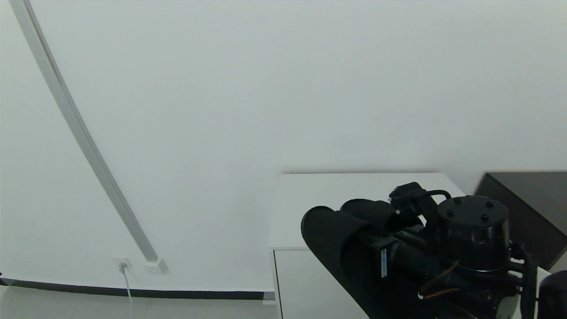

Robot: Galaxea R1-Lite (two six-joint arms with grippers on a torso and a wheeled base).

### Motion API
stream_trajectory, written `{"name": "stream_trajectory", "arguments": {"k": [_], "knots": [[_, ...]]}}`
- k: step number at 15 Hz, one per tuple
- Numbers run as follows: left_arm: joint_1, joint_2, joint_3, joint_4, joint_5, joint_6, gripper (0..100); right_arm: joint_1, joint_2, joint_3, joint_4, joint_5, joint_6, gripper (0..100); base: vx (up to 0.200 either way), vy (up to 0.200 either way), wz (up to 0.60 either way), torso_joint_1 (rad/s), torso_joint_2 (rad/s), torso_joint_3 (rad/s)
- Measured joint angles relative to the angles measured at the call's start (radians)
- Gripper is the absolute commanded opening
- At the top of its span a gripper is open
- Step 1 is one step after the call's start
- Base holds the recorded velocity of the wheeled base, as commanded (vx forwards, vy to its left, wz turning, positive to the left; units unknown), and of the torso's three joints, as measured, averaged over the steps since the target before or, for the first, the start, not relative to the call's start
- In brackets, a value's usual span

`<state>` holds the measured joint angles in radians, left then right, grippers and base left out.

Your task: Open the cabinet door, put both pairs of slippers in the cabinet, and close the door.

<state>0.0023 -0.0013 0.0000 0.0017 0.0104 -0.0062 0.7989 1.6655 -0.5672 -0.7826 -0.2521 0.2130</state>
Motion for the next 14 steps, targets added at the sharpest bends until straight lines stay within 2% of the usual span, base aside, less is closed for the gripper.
{"name": "stream_trajectory", "arguments": {"k": [3, 12, 14], "knots": [[0.001, 0.0, 0.0, 0.0, 0.0, -0.001, 0, 0.008, -0.03, 0.021, 0.0, 0.0, 0.0, 0, 0.0, 0.0, 0.0, 0.0, 0.0, 0.0], [0.0, 0.0, -0.002, 0.0, -0.002, -0.005, 0, 0.014, -0.04, 0.039, 0.001, -0.001, -0.001, 0, -0.2, 0.0, 0.0, 0.004, 0.0, 0.003], [0.0, 0.0, -0.002, 0.0, -0.003, -0.005, 0, 0.02, -0.039, 0.043, 0.002, -0.003, -0.001, 0, 0.0, 0.0, 0.0, 0.0, 0.0, 0.0]]}}
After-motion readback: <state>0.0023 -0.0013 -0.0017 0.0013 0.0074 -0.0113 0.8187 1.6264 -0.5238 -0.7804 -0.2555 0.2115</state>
